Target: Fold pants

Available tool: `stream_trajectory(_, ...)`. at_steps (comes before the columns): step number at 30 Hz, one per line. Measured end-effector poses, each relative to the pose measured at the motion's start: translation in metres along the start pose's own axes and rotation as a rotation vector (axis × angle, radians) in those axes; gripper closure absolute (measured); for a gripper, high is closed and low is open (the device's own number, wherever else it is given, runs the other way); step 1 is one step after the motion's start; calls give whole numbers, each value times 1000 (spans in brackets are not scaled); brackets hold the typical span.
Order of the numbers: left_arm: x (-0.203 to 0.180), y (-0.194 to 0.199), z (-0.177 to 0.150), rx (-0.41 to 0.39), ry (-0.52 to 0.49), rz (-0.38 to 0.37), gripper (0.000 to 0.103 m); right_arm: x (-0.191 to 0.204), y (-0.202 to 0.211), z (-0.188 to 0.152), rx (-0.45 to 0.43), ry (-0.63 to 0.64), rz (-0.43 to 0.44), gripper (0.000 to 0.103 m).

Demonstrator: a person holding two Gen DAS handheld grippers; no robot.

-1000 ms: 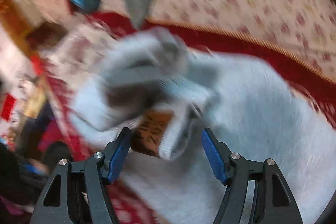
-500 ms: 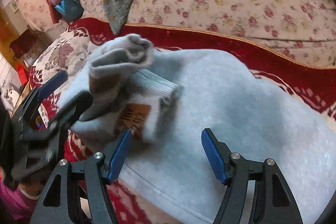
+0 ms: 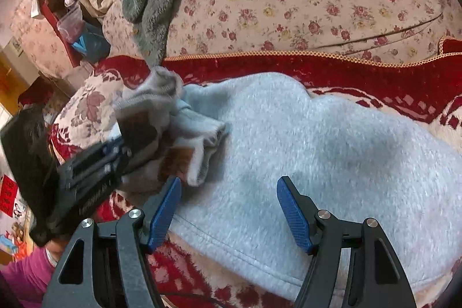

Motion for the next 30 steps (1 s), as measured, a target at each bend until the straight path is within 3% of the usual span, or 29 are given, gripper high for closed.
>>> stream_trajectory(9,-9,-5,-20,-2,30,0,88,28,-5,26,-38,31,13,27)
stream_trajectory(13,-9,-4,-22,-12,45,4,83,61,-33,42,19,135,35,23)
stream_trajectory(16,-9,-1,-24,-22,59,-1,79,71,-59,49,44,212,-37,23)
stream_trajectory(19,-8,-2,-27,-27,60,-8,75,70,-87,55,20,288,-191,23)
stream_trajectory(24,-7,-7,-30,-21,64,-14,70,53,-120,61,38,259,-240,23)
stream_trajectory(26,-9,-5,-28,-17,54,-15,66,46,-122,61,45,239,-241,23)
stream_trajectory(30,-17,3,-23,-24,33,-13,38,37,-93,62,28,158,-180,23)
Point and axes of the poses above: each gripper's, at about its wrist camera, not at the fingertips, and y roughly against the way its jaws point, x to its left, z to its top, the point moved 1 cm from there along -y, roughly the way its jaws point, and after that the axes turned 14 degrees about -y, right-handed, at the moved point
